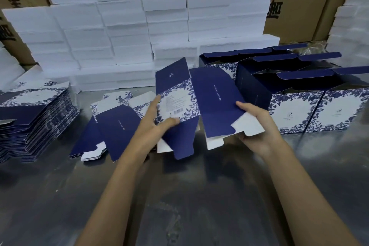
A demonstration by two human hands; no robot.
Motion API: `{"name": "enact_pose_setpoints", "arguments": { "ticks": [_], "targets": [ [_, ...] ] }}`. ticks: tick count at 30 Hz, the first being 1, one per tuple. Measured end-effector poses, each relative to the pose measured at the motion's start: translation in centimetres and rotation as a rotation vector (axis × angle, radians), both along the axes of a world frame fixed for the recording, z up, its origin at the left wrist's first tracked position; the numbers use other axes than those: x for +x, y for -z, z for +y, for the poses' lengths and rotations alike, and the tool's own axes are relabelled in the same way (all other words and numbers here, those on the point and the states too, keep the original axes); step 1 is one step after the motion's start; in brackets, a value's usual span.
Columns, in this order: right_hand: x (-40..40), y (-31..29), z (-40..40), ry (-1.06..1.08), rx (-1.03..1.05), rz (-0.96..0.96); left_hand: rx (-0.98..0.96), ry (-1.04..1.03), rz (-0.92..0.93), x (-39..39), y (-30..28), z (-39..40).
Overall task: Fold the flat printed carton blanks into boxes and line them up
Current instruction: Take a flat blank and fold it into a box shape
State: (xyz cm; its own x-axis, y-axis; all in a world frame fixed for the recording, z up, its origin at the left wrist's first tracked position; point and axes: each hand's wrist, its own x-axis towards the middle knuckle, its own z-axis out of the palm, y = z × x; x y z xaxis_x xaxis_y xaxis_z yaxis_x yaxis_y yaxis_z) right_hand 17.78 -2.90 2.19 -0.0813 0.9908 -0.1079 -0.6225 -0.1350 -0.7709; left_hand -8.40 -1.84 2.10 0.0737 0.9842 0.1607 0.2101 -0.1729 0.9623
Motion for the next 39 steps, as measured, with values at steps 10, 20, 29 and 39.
{"name": "enact_pose_setpoints", "arguments": {
  "ticks": [10,20,29,39],
  "targets": [
    [-1.1,-0.9,-0.3,0.069,0.083,0.015,-0.002,0.174,0.2,3.2,-0.1,-1.4],
    [-2.6,-0.2,-0.3,-0.126,0.286,-0.515,0.258,0.115,-0.015,3.8,-1.3,-2.6],
    [-4.0,2.0,0.7,0.098,0.311,-0.936,0.3,-0.045,-0.024,3.5,-0.2,-1.5],
    [-1.2,2.3,1.0,-0.074,0.248,-1.553,0.3,-0.071,-0.113,3.5,0.4,-1.2]
  ]
}}
